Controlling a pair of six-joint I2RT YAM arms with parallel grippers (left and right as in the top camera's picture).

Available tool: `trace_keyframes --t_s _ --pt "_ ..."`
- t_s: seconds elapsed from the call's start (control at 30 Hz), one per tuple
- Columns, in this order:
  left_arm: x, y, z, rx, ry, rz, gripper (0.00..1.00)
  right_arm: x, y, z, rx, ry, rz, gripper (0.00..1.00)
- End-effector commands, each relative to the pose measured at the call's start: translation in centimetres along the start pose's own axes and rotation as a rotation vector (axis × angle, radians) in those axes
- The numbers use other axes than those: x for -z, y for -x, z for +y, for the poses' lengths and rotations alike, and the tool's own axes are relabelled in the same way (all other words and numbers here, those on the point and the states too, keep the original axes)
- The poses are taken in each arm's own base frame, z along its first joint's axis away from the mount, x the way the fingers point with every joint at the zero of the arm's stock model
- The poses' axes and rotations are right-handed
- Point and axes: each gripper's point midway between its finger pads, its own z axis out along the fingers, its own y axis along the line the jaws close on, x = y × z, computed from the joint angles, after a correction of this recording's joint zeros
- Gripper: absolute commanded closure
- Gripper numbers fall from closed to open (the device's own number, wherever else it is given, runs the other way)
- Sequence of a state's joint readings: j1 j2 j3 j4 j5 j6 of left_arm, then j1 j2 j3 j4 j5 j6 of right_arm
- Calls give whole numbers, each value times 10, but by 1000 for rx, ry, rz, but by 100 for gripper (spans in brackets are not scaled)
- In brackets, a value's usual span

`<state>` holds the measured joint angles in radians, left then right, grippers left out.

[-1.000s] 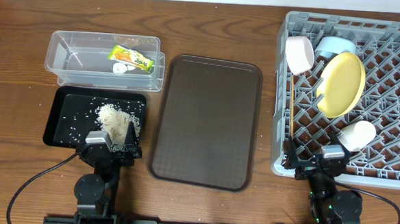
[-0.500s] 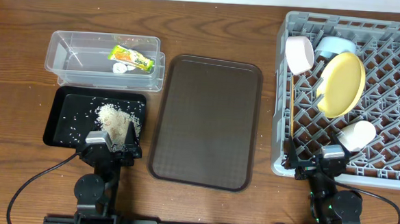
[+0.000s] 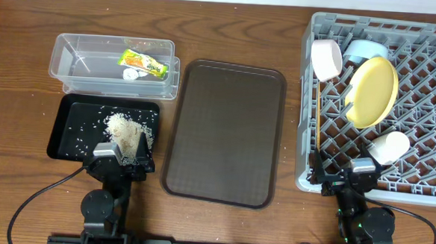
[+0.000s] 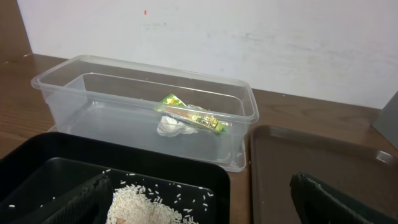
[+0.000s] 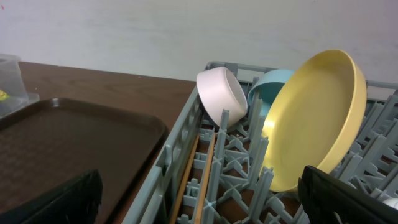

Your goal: Sort waste into correct bins and load items into the dishwasher rack

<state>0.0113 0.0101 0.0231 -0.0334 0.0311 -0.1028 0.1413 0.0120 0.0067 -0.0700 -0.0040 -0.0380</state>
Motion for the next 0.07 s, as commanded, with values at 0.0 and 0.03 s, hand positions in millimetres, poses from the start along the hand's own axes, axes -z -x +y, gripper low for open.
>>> trace_keyframes --t_s 0.0,0.03 --pt "-1 -16 1 -18 -2 47 6 0 0 -2 11 -6 -1 1" --pt "-1 -16 1 -18 -2 47 6 0 0 -2 11 -6 -1 1"
